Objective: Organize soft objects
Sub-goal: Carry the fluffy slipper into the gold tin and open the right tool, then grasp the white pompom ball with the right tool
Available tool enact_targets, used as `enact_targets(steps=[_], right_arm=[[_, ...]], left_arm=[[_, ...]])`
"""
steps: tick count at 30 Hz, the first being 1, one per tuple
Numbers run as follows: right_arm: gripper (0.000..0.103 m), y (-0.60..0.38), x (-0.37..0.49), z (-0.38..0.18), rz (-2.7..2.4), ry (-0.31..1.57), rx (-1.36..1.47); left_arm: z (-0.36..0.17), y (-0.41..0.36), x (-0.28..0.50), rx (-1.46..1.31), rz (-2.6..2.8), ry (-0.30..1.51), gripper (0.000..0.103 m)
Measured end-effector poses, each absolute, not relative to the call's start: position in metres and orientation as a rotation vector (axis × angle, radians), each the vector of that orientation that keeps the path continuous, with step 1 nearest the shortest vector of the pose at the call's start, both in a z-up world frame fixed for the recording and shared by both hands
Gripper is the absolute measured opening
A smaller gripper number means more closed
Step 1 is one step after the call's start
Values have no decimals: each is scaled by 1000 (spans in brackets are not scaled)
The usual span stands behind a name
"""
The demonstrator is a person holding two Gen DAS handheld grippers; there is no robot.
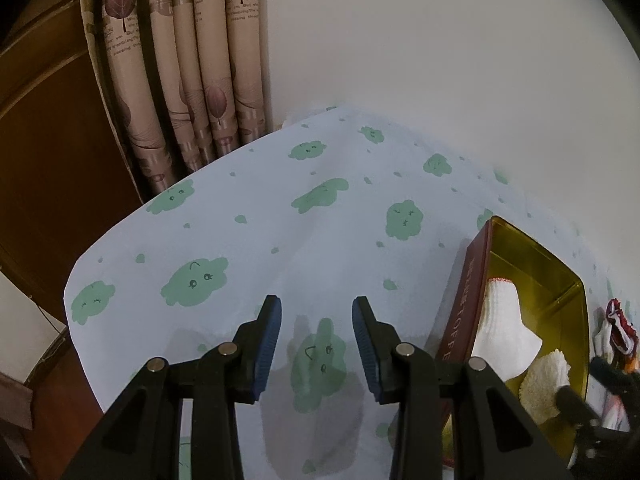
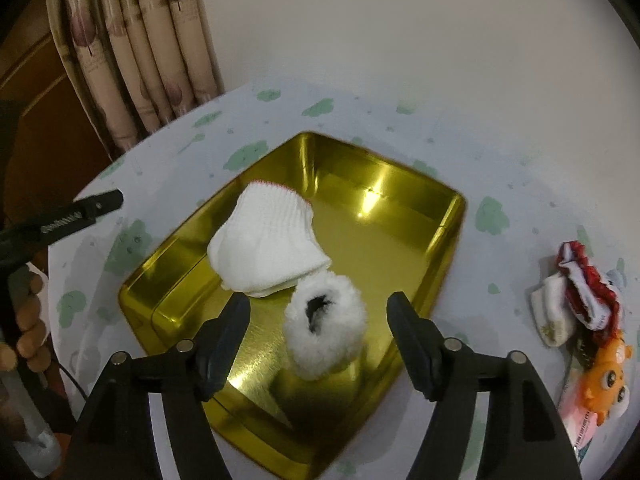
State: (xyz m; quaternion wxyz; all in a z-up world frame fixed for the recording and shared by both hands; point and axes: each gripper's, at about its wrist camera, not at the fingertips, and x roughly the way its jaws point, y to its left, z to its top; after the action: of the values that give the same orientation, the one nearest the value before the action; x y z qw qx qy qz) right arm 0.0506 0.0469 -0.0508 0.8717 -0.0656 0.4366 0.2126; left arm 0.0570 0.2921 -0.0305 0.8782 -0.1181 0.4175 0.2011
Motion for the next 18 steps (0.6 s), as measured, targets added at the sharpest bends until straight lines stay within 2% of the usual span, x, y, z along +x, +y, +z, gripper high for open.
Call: enact_targets(steps=[11, 18], right_arm=[[68, -94, 32, -20, 190, 827, -25], [68, -210, 19, -40, -91, 833, 16]], left_arm=[[-28, 286, 57, -214, 421, 865, 37], [-28, 280, 58, -186, 423, 864, 37]])
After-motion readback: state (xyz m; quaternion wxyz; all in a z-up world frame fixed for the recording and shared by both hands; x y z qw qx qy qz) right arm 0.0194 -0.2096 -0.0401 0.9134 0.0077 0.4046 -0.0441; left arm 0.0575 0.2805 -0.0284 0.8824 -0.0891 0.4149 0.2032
